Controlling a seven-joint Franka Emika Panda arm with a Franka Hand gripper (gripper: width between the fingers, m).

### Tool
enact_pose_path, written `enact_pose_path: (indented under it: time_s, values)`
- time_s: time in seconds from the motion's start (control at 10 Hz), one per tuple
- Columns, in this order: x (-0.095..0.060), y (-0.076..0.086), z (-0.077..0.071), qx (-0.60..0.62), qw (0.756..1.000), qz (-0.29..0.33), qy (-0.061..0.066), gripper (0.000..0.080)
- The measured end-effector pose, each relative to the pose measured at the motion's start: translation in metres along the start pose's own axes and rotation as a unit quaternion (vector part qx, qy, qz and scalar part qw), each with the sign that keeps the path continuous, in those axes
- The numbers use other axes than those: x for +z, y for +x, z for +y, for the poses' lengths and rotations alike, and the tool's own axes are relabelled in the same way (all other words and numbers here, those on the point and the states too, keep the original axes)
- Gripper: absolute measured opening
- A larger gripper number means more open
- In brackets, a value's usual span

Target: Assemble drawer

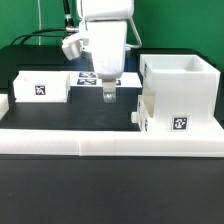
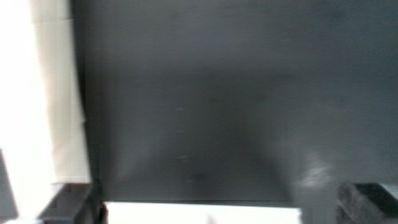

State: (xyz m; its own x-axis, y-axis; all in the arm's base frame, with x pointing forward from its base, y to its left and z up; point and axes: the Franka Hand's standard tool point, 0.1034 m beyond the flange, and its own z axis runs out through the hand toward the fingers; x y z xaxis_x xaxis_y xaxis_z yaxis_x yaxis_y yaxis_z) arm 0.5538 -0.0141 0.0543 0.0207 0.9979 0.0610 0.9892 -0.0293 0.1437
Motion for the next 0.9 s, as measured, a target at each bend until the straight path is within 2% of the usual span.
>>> enact_pose_path:
  time_s: [0.1,0.2,0.3,0.4,0.5,0.7,0.8,0.9]
  values:
    - [0.000,0.001,-0.008,0.009,1.000,0.004,-0.025,0.0649]
    - [0.001,0.005,-0.025,0.015,0.998,0.011,-0.052,0.0649]
    - [0.008,0.003,-0.045,0.015,0.999,0.013,-0.044,0.0649]
    - [0.007,0.002,-0.040,0.021,0.999,0.012,-0.041,0.0649]
    - [0.006,0.002,-0.038,0.033,0.998,0.012,-0.043,0.0649]
    - [0.006,-0.001,-0.039,0.059,0.997,0.012,-0.042,0.0649]
    - [0.004,-0.012,-0.041,0.126,0.991,0.011,-0.045,0.0649]
    - [-0.003,-0.019,-0.048,0.194,0.979,0.011,-0.054,0.0649]
